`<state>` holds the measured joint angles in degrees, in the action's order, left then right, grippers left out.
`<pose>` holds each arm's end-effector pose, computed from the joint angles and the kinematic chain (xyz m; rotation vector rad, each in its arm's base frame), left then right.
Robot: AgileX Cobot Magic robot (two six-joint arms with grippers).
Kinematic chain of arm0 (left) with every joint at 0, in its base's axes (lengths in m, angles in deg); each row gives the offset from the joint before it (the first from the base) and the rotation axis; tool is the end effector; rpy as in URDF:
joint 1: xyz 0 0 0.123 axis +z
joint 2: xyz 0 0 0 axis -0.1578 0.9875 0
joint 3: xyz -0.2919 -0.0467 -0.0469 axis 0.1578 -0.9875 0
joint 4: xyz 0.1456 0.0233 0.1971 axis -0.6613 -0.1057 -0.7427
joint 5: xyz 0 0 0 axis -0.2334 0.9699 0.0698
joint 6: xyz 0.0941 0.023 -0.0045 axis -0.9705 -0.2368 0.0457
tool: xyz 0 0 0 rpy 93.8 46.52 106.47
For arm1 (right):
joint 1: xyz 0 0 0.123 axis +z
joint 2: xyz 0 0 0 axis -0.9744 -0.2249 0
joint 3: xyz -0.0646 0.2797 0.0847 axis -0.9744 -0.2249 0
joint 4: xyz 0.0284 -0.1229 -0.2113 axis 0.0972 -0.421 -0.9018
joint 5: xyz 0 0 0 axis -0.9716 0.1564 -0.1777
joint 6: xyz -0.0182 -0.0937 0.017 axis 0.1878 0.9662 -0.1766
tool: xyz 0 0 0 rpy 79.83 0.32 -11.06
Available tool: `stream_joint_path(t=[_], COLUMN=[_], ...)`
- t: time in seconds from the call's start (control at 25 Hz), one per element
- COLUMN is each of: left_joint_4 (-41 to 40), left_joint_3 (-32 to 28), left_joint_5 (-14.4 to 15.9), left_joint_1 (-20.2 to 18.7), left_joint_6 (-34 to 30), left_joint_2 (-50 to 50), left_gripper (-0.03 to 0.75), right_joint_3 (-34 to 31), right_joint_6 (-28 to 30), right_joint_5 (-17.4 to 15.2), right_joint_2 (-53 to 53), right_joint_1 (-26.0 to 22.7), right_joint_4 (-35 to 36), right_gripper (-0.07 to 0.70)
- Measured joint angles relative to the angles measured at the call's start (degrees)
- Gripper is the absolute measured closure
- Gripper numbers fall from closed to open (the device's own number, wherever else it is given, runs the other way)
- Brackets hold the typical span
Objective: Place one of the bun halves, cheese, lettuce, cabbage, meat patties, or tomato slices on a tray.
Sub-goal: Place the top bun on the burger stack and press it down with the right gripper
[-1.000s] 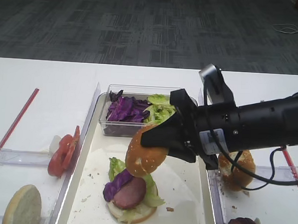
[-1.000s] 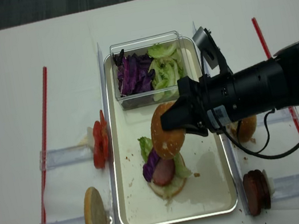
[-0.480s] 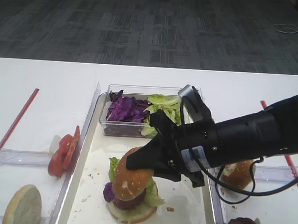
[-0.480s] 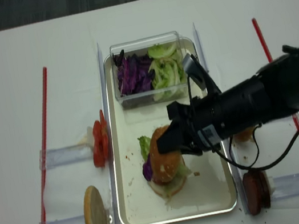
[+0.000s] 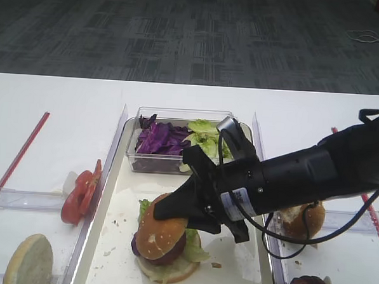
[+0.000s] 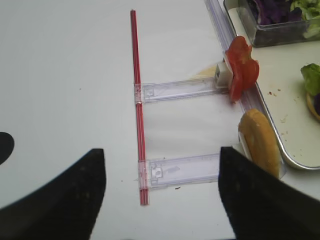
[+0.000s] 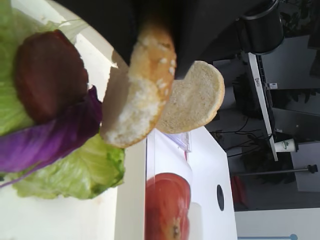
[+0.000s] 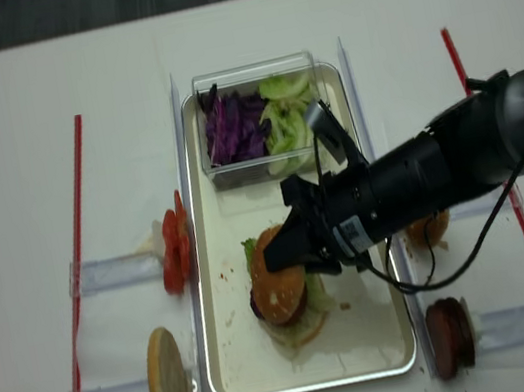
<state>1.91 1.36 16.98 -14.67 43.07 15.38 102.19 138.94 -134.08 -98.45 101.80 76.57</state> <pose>-0.0255 0.0089 0.2579 0.0275 2.1578 -0.0067 0.2429 0.2006 0.1539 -0.0010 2.6027 1.7180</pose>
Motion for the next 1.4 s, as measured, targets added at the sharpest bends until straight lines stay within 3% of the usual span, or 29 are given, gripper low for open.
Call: stream_joint_path(t=[0.84, 1.2, 1.4], left_joint_4=[0.0, 0.0, 0.0], left_joint_3=[0.0, 0.0, 0.0], left_joint_5=[0.0, 0.0, 0.0], left_joint_1=[0.0, 0.0, 0.0], left_joint_6=[0.0, 0.0, -0.1], left_joint_2=[0.0, 0.0, 0.0], left_gripper=[0.235, 0.235, 0.235], right_joint_3=[2.3, 2.3, 2.3], right_joint_6=[1.1, 0.9, 0.4], right_joint_5=[0.0, -2.4, -2.3], right_joint_2=[-2.3, -5.2, -5.2], right_joint_1=[0.0, 0.0, 0.0], right_joint_4=[0.1, 0.2, 0.2], right_gripper=[0.493, 0.493, 0.451])
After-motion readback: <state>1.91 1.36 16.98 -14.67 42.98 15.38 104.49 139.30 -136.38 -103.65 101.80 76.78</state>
